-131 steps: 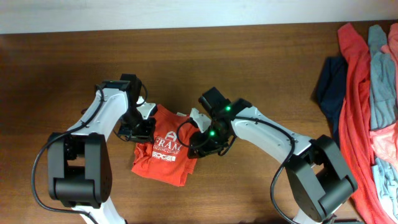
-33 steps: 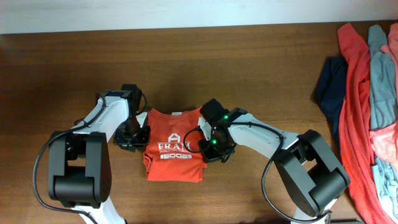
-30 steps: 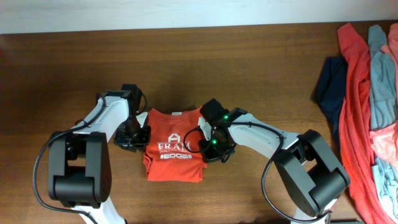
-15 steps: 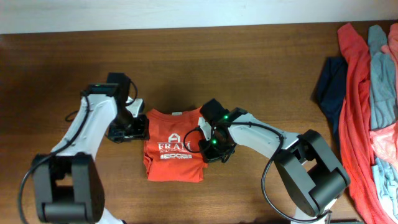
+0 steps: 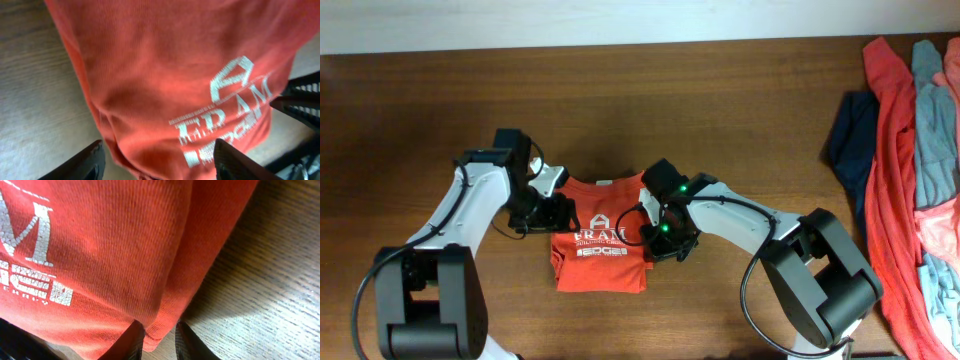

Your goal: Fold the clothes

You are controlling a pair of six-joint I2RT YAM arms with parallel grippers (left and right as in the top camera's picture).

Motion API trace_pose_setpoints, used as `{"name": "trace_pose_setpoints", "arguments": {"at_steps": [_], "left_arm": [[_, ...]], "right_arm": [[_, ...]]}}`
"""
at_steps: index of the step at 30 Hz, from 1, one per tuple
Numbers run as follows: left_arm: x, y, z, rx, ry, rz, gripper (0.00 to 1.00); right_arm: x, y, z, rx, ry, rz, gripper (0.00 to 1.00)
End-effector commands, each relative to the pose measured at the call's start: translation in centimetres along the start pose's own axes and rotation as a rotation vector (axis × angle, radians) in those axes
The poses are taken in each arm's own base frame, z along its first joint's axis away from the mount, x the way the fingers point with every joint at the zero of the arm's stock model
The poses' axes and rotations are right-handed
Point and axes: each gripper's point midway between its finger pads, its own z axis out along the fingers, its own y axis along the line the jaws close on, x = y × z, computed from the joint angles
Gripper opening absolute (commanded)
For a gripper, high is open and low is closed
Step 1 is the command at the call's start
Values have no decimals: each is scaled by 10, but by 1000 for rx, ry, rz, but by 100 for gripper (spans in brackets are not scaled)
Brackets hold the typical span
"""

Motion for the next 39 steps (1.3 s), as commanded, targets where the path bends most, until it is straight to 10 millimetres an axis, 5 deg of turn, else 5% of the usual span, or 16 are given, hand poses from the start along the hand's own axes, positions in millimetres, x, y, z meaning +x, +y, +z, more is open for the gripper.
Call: {"name": "trace_pose_setpoints", "arguments": {"at_steps": [1,13,22,26,28,31,36,39], "left_arm": [[7,0,12,28,3,22,71],[14,21,36,-49,-14,-28,72],[18,13,52,23,-36,-21,72],[10,3,51,86,-71,0,43],[8,0,50,102,-81,4,18],[7,4,49,84,-86,2,4],[-2,44,32,-67,-108,-101,0],[-14,80,0,-165,-152,-178,0]], "right_arm": [[2,-7,5,17,13,8,27],[4,-8,4,20,21,12,27],[5,-8,4,21,26,14,27],[5,-8,4,21,27,14,27],[6,-8,4,22,28,15,27],[6,-8,4,23,32,17,26],[1,-3,-12,19,3,-10,26],[-7,0,-39,38,-38,-10,27]]}}
